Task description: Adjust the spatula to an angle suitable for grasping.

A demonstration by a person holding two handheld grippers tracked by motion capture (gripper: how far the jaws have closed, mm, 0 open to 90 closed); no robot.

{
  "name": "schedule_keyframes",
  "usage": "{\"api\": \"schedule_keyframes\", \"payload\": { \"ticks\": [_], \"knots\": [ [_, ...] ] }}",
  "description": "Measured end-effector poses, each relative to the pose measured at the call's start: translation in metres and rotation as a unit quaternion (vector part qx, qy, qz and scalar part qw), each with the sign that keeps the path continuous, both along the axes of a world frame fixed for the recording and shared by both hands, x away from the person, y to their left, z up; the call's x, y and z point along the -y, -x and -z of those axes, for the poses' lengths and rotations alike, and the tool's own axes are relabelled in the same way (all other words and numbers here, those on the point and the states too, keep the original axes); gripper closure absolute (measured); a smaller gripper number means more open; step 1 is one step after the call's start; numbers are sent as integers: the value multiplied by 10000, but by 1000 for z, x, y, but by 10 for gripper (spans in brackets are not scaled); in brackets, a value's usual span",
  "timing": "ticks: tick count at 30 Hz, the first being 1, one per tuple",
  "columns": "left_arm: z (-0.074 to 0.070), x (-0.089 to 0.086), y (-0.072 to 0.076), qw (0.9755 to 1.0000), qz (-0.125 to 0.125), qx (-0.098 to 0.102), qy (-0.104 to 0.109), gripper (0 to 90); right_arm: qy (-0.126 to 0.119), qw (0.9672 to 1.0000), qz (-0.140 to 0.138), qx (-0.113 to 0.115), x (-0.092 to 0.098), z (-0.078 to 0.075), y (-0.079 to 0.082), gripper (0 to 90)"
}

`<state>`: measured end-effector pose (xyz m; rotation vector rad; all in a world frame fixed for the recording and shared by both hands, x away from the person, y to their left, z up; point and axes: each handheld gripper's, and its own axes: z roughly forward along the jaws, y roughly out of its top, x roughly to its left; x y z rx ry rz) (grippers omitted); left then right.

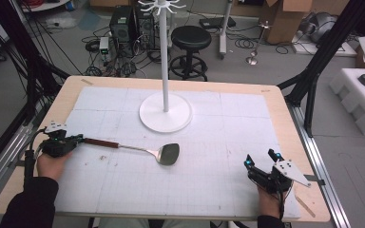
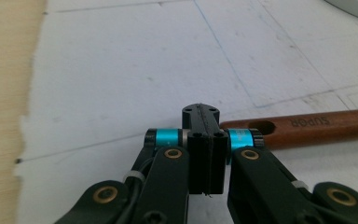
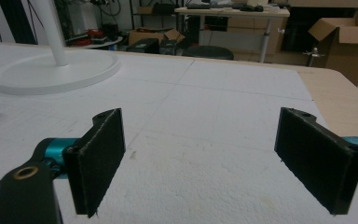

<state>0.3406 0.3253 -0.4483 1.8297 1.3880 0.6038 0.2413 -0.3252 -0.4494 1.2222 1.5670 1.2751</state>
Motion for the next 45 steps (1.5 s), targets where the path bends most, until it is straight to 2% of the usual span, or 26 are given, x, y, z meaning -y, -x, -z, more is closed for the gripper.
{"api": "schedule_keyframes", "payload": {
  "ticks": [11, 13, 14, 15, 16, 17, 18, 20, 23, 26, 27, 29, 39, 40, 42, 43, 45],
  "knots": [
    [2, 28, 0, 9998, 169, 52, 136, 897, 6, 10000, 10, -35, 0, 0, -1, 150],
    [0, 37, -3, 9994, 321, 28, 89, 896, 9, 10000, 14, -35, 0, 0, -1, 150],
    [-2, 43, -5, 9993, 373, 99, -8, 896, 13, 10000, 14, -33, 0, 0, -1, 149],
    [-5, 45, -6, 9993, 333, 180, -6, 896, 23, 10000, 28, -14, 0, 0, -1, 150],
    [-8, 45, -7, 9995, 187, 254, 81, 896, -1, 10000, 26, -18, 0, 0, 0, 150],
    [-10, 43, -10, 9996, 85, 259, 103, 896, -17, 10000, 14, -2, 0, 0, 0, 150],
    [-12, 39, -13, 9997, -40, 245, 52, 896, 15, 10000, 15, 35, 0, 0, 0, 150],
    [-14, 34, -19, 9998, -91, 168, -72, 896, -19, 10000, 23, 49, 0, 0, 1, 149],
    [-9, 30, -25, 9998, 13, 32, -198, 896, 3, 10000, 5, 31, 1, 0, 0, 150],
    [-3, 32, -28, 9997, 141, -144, -132, 896, -8, 10000, 4, 20, 1, 0, 0, 150],
    [-2, 34, -28, 9996, 150, -117, -206, 896, -20, 10000, 3, 26, 1, 0, 0, 149],
    [-1, 38, -28, 9998, 179, -95, -90, 896, -33, 10000, 3, 19, 1, 0, 0, 150],
    [2, 58, -32, 9996, 294, 16, -43, 896, -32, 10000, -1, 26, 1, 0, 0, 150],
    [1, 60, -33, 9994, 333, -30, -71, 896, -41, 10000, -1, 24, 1, 0, 0, 150],
    [-2, 66, -36, 9983, 565, -90, -80, 896, -36, 10000, -2, 22, 1, 0, 0, 150],
    [-3, 70, -36, 9980, 625, -62, -121, 896, -35, 10000, -3, 20, 1, 0, 0, 150],
    [-2, 78, -36, 9974, 710, -53, -74, 896, -41, 10000, -3, 17, 1, 0, 0, 150]
  ]
}}
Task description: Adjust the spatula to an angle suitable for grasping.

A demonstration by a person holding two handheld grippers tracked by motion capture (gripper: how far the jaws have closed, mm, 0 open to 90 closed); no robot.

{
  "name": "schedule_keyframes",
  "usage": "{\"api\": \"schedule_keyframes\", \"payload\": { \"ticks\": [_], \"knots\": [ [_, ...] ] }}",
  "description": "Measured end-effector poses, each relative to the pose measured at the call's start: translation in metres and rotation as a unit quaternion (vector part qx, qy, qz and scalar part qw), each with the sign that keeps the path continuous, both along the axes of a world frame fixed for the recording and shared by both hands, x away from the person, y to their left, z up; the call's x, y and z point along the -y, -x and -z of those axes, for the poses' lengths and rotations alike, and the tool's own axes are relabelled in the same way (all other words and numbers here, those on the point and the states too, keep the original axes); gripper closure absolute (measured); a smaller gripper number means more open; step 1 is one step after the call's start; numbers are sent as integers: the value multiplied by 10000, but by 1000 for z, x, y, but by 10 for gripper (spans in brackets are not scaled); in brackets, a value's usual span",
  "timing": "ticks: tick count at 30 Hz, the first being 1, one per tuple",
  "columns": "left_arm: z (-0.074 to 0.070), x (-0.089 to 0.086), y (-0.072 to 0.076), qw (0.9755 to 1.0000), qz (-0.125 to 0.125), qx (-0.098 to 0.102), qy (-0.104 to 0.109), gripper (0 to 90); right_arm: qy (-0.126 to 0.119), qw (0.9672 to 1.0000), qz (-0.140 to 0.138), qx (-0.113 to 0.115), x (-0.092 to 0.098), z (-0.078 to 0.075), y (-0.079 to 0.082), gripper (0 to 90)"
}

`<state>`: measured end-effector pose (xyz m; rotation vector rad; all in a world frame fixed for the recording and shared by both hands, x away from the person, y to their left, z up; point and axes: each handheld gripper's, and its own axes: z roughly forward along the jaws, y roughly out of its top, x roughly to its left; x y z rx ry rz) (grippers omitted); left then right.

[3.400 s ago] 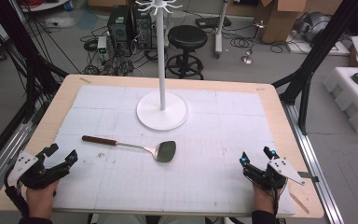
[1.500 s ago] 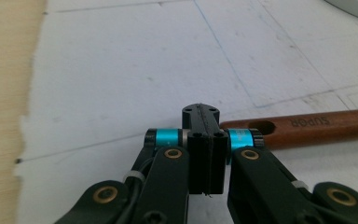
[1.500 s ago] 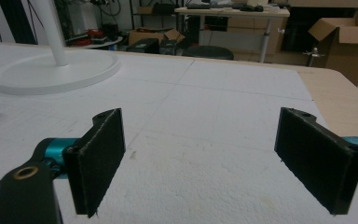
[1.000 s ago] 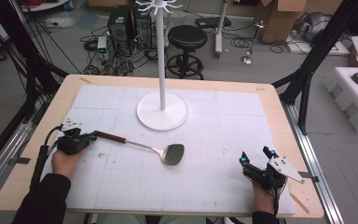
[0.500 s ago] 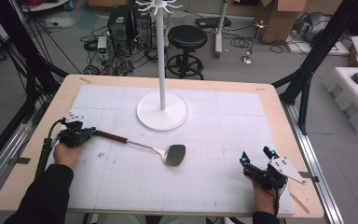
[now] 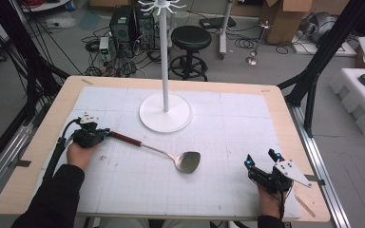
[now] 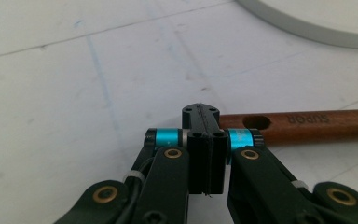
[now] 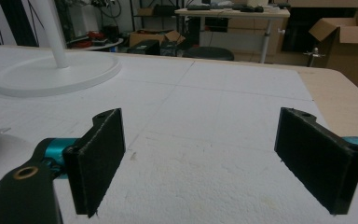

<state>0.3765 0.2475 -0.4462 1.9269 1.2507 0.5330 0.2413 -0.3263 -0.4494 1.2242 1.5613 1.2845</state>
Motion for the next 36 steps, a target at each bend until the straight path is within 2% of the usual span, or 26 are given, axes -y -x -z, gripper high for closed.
{"api": "schedule_keyframes", "payload": {
  "ticks": [1, 2, 4, 7, 9, 11, 13, 15, 17, 20, 23, 26, 28, 29, 36],
  "knots": [
    [1, 4, 0, 10000, 61, -34, -36, 896, 0, 10000, 2, 0, 0, 0, 0, 149],
    [2, 7, 1, 9999, 83, 23, -82, 896, -8, 10000, 10, 5, 0, 0, 0, 149],
    [3, 13, 2, 9999, 170, 17, 3, 896, -31, 10000, 6, 14, 0, 0, 0, 149],
    [0, 24, 2, 9990, 397, 39, -184, 896, -27, 10000, -2, -5, 0, 0, 0, 150],
    [-4, 29, 0, 9989, 364, 117, -261, 896, -27, 10000, 6, 7, 0, 0, 0, 150],
    [-11, 26, -5, 9993, 196, 226, -211, 896, -21, 10000, 6, 41, 1, 0, 1, 150],
    [-18, 18, -12, 9988, 92, 355, -336, 896, -27, 10000, 20, 43, 0, 0, 0, 150],
    [-22, 7, -19, 9978, 16, 359, -551, 896, -16, 10000, 6, -26, 0, 0, 0, 150],
    [-21, 1, -23, 9971, 36, 412, -634, 896, -1, 10000, -16, -43, 1, 0, -1, 150],
    [-14, 2, -30, 9962, 159, 299, -807, 896, -9, 10000, -30, -29, 0, 0, -1, 150],
    [-8, 8, -35, 9970, 250, 261, -688, 896, 2, 10000, -37, -17, 0, 0, -1, 150],
    [-2, 16, -36, 9967, 480, 220, -620, 896, 17, 10000, -42, -2, 0, 0, 0, 150],
    [0, 20, -36, 9969, 596, 240, -457, 897, 2, 10000, -53, -1, 0, 0, 0, 150],
    [0, 21, -35, 9965, 589, 306, -510, 897, -4, 10000, -56, 5, 0, 0, 0, 150],
    [0, 31, -31, 9956, 771, 279, -460, 897, -10, 10000, -53, 2, 1, 0, 0, 150]
  ]
}}
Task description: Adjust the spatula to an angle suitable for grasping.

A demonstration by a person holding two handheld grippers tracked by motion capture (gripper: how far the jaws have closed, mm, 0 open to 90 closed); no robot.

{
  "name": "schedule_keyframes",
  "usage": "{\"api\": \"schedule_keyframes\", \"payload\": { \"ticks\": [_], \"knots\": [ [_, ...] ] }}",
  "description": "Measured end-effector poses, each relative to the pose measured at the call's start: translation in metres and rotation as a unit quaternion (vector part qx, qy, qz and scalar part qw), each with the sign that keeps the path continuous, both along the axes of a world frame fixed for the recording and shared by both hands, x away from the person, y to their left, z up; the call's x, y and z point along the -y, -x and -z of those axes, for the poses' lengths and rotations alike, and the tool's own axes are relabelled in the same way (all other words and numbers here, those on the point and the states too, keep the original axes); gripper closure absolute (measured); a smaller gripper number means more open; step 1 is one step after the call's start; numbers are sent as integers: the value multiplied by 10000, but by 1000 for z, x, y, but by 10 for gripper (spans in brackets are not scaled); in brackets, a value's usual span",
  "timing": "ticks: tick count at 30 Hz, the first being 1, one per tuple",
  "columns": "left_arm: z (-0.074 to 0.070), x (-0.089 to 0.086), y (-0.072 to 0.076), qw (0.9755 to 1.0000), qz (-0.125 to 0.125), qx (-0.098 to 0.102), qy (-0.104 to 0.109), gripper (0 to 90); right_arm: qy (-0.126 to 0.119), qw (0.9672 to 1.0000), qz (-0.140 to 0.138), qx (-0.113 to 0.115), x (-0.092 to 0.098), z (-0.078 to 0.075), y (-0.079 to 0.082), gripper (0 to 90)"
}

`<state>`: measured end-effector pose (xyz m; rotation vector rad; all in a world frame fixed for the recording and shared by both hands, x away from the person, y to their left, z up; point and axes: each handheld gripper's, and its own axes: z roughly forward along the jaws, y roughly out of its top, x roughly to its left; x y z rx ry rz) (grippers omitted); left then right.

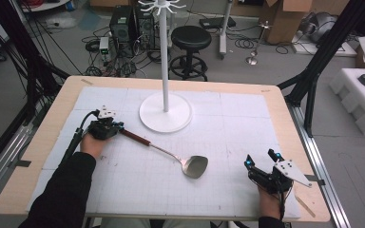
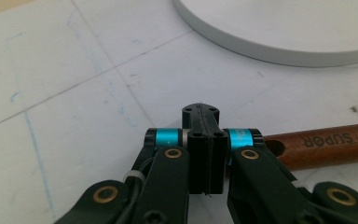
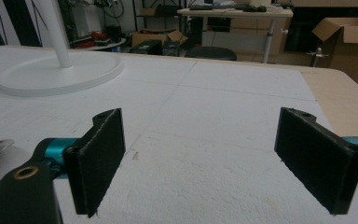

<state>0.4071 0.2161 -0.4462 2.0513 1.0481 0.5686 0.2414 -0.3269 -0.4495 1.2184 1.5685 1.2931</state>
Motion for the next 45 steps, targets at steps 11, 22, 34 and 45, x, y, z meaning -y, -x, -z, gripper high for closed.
{"api": "schedule_keyframes", "payload": {
  "ticks": [11, 22, 34, 45],
  "knots": [
    [2, 46, 24, 9993, 285, -65, 227, 897, -24, 10000, 30, 24, 0, 0, 0, 150],
    [3, 78, 37, 9976, 597, -183, 315, 897, -84, 10000, 35, 15, 1, 0, 1, 150],
    [-22, 67, 51, 9969, 227, 354, 663, 896, -177, 9998, 50, 59, 3, 0, 2, 150],
    [-41, 15, 84, 9810, -84, 943, 1694, 706, -188, 9998, 51, 56, 3, 0, 2, 150]
  ]
}}
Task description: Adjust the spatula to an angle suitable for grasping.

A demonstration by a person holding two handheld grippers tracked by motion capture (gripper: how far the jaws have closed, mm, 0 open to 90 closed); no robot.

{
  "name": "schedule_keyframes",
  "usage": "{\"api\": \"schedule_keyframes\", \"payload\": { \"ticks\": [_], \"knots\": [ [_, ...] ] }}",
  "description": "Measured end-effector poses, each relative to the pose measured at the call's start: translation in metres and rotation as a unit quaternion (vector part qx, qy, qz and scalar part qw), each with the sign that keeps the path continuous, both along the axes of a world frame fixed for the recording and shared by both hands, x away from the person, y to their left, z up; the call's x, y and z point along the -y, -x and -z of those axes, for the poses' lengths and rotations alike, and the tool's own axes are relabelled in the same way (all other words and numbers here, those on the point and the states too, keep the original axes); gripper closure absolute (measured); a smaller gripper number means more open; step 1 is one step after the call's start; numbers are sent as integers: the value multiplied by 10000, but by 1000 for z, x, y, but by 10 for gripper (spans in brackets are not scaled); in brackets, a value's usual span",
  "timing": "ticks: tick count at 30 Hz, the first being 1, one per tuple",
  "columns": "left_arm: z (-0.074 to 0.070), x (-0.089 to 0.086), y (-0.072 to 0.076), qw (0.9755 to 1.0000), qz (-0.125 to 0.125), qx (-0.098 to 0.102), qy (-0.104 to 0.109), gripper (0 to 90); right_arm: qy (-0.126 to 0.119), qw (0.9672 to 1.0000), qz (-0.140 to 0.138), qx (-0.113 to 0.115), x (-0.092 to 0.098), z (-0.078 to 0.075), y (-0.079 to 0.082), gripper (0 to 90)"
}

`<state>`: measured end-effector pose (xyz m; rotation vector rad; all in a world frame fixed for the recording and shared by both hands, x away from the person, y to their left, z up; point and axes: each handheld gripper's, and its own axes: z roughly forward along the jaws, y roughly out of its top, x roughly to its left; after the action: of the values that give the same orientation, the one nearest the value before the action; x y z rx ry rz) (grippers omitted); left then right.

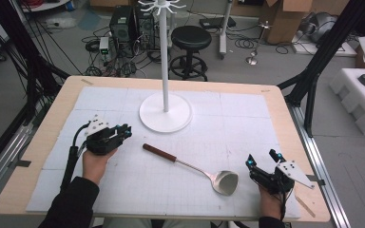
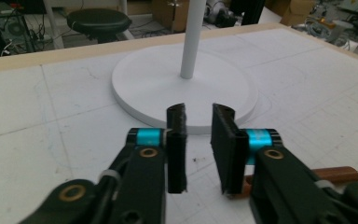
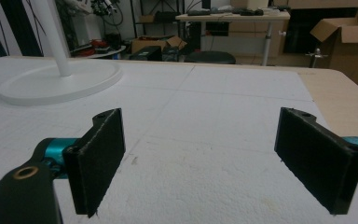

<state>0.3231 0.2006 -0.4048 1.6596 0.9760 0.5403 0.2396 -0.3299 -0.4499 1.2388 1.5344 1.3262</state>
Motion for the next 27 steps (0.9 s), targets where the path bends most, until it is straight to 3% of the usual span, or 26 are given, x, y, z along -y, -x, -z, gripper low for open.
{"api": "schedule_keyframes", "payload": {
  "ticks": [2, 5, 7, 11, 15, 27],
  "knots": [
    [0, -12, 6, 9996, 3, -14, 294, 602, -10, 10000, 10, 0, 0, 0, 0, 149],
    [0, -25, 14, 9985, 26, 105, 533, 440, 6, 10000, -3, 1, 0, 0, 0, 149],
    [1, -33, 20, 9980, -48, 201, 593, 335, 31, 10000, -16, -11, 0, 0, 0, 150],
    [5, -46, 31, 9965, -133, 383, 727, 247, 29, 10000, -38, -41, -1, 0, -1, 150],
    [9, -59, 39, 9954, -199, 415, 838, 233, 31, 10000, -30, -38, -1, 0, -1, 150],
    [13, -76, 57, 9955, -315, 454, 772, 260, 31, 10000, -10, -63, -1, 0, -1, 150]
  ]
}}
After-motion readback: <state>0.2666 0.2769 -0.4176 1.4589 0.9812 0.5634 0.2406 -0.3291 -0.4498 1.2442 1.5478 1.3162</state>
